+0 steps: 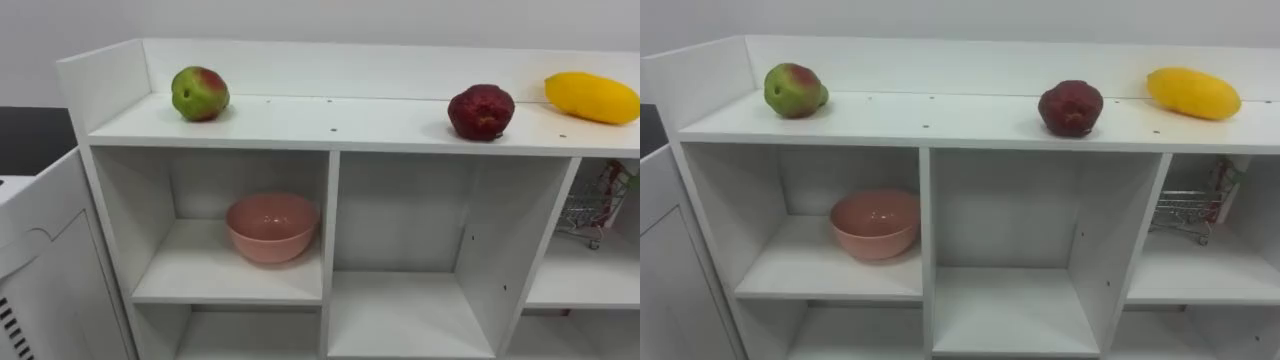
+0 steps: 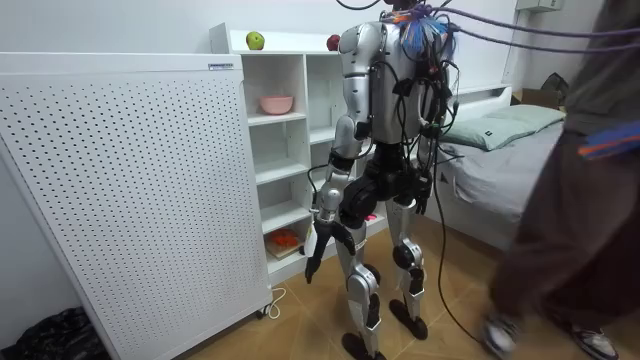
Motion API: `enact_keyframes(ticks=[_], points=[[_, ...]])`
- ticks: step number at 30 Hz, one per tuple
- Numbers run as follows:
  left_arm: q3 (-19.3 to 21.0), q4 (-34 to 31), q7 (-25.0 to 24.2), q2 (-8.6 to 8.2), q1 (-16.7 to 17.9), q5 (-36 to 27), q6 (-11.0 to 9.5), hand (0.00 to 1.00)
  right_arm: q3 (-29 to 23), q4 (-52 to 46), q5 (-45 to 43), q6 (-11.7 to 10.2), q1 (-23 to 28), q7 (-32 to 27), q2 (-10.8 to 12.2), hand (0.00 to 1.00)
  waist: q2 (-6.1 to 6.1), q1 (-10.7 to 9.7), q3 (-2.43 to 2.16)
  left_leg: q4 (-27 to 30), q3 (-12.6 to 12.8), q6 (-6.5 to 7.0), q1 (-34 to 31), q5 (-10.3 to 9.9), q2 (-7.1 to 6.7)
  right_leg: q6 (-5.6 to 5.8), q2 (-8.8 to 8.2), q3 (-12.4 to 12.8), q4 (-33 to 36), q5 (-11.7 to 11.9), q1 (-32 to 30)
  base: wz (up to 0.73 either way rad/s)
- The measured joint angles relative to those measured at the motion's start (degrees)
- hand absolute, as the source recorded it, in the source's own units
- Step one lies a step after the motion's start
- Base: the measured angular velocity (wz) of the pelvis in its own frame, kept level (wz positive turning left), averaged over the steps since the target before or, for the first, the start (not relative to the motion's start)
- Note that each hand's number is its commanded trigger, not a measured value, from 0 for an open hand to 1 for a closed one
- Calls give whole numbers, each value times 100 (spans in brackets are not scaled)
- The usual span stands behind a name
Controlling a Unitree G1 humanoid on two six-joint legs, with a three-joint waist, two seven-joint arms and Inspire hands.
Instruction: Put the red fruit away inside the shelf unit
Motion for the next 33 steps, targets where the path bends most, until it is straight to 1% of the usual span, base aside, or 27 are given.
enact_keyframes(ticks=[6, 7, 10, 13, 15, 18, 20, 21, 22, 24, 26, 27, 30, 31, 32, 33], points=[[1, 0, 0, 0, -10, 0, -8, 0, 1, -2, -1, -4, -5, 9, 2, 0, -25, 1, 12, 10, 0, 0, -4, 0, 0, 0, 0, 0, 4, 0, 1, 0], [1, -7, 0, 0, -42, 2, -9, 0, 1, -10, -1, -3, -4, 9, 3, 0, 5, 0, -3, 16, 0, 0, -6, 0, 0, 0, -1, 1, 6, 0, 0, 0], [1, 0, 7, -2, -55, -2, -11, 0, 1, -25, 4, -4, -14, -3, 4, 0, 20, 11, -14, 22, 7, 0, 5, 0, 0, 0, -2, 12, 14, 0, 2, 0], [2, -1, 51, -5, -57, -9, -33, 0, -14, -15, 32, -5, -21, -100, 20, 0, 27, 12, -14, 34, 11, 1, 27, 1, 0, -1, -1, 22, 18, 0, 3, 0], [20, -1, 61, -5, -63, -4, -79, 0, -53, -14, 117, -12, -16, -164, 31, 0, 32, 15, -12, 38, -1, 1, 26, 1, 0, -1, -1, 15, 17, 1, 6, 0], [71, -25, 106, -18, -66, 4, -179, 0, -159, 36, 538, -11, 6, -307, 49, 0, 59, 8, -3, 38, -19, 1, 9, 1, 1, 0, -1, 0, 16, 1, 30, 1], [235, -30, 138, -35, -69, 5, -285, 0, -390, 75, 822, -2, 4, -336, 47, 0, 68, 3, 13, 35, -17, 1, 8, 1, 1, 0, -1, 3, 18, 1, 35, 0], [234, -30, 154, -36, -70, 5, -300, 0, -426, 60, 925, -1, -1, -351, 46, 0, 78, 0, 11, 35, -17, 1, 7, 1, 1, 0, -1, 4, 23, 1, 35, 0], [236, -30, 170, -36, -77, -11, -345, 0, -551, 6, 1031, -1, -15, -410, 46, 0, 58, -13, 13, 36, -12, 1, 2, 1, 1, 0, -1, 9, 31, 1, 42, 0], [261, -30, 172, -35, -104, -11, -412, 0, -779, -221, 1239, 12, -23, -517, 39, 0, 70, -14, 13, 40, -9, 2, 9, 2, 0, 0, -5, 8, 41, 1, 43, 0], [340, -52, 195, -35, -108, -10, -495, 0, -1022, -733, 1327, -4, -35, -736, 39, 0, 87, -20, 20, 37, -2, 3, 13, 2, -2, 0, -6, 18, 47, 0, -1, -5], [376, -65, 278, -35, -107, -8, -524, 0, -1146, -968, 1370, -80, -128, -874, 34, 0, 79, -44, 21, 37, -2, 2, 13, 2, -3, 1, -5, 15, 37, 0, -3, 0], [459, -118, 426, -17, -100, -31, -630, 0, -1422, -1919, 1445, -170, -296, -1215, 27, 0, 37, -111, 28, 43, 12, 2, 20, 4, -6, 1, -7, 15, 16, -2, -16, 0], [457, -117, 470, -1, -98, -76, -669, 0, -1526, -2350, 1379, -243, -365, -1329, 30, 0, 24, -141, 32, 42, 23, 2, 16, 4, -9, 2, -6, 37, 13, -2, -31, -9], [459, -123, 533, 3, -94, -112, -702, 0, -1544, -2853, 1304, -311, -398, -1476, 30, 0, 10, -137, 30, 41, 23, 3, 5, 4, -14, 3, -4, 75, 11, -3, -63, -13], [461, -128, 553, 4, -77, -115, -728, 0, -1545, -3124, 1258, -345, -396, -1555, 29, 0, 2, -138, 33, 41, 22, 3, 4, 4, -16, 3, -3, 95, 9, -3, -72, -17]])
